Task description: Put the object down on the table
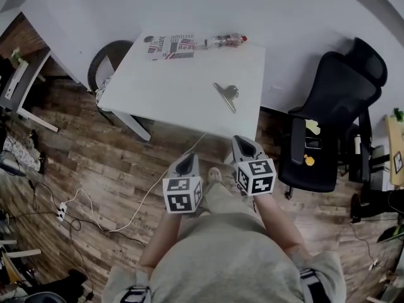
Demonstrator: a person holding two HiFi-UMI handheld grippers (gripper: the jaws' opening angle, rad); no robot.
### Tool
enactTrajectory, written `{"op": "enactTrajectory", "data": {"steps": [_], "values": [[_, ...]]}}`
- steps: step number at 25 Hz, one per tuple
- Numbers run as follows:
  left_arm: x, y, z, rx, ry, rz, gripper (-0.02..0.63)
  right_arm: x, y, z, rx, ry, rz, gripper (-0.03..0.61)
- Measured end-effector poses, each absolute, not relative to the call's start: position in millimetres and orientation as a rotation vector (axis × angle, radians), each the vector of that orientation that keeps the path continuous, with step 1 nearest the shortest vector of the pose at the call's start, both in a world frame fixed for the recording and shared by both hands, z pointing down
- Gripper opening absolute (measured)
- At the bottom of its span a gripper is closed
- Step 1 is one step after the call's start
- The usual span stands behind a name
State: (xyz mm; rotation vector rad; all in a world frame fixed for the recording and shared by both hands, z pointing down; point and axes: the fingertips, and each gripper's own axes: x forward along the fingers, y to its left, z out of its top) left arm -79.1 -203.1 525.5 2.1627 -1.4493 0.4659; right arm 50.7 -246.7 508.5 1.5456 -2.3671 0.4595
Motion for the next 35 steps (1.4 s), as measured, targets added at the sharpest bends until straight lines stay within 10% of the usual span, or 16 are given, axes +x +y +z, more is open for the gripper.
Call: {"op": "enactTrajectory", "data": {"steps": [35], "values": [[-101.1, -115.4, 509.8, 2.185, -1.480, 0.446, 0.011, 18.9, -130.1, 485.2, 1.515, -2.456, 0.478, -0.005]]}}
